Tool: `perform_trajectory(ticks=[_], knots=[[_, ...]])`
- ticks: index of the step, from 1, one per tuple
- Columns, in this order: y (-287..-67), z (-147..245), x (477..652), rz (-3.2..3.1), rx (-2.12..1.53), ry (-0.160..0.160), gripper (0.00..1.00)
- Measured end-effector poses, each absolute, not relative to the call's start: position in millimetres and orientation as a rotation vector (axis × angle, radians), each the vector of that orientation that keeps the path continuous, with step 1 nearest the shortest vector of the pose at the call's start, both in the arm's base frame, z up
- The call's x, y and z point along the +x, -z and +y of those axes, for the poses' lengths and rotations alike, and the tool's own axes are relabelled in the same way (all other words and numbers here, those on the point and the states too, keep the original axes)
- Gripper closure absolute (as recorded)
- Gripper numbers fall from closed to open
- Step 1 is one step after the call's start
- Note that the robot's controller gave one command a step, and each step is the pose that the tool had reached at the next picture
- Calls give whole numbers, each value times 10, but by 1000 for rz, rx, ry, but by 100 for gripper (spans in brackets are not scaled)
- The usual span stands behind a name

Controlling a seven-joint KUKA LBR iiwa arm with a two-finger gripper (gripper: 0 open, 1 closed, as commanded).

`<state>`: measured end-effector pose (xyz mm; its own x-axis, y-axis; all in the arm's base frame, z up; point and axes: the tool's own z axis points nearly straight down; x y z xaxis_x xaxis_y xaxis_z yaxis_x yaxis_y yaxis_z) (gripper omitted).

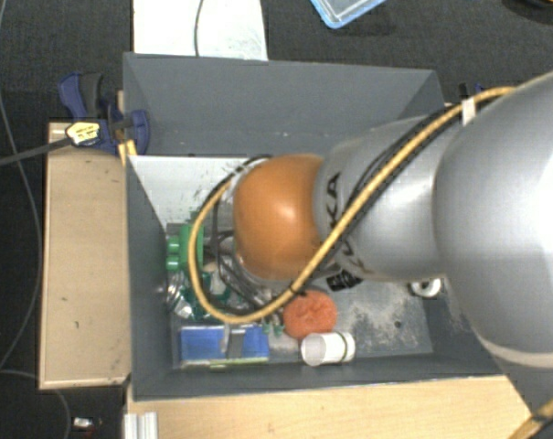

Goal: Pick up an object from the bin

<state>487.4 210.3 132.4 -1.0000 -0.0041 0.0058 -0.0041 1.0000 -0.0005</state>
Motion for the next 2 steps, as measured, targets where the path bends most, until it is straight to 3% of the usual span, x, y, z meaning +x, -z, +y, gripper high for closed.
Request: perform_trajectory(ticks=[2], knots=[[-1302,2056,4886,-3139,129,1,0]])
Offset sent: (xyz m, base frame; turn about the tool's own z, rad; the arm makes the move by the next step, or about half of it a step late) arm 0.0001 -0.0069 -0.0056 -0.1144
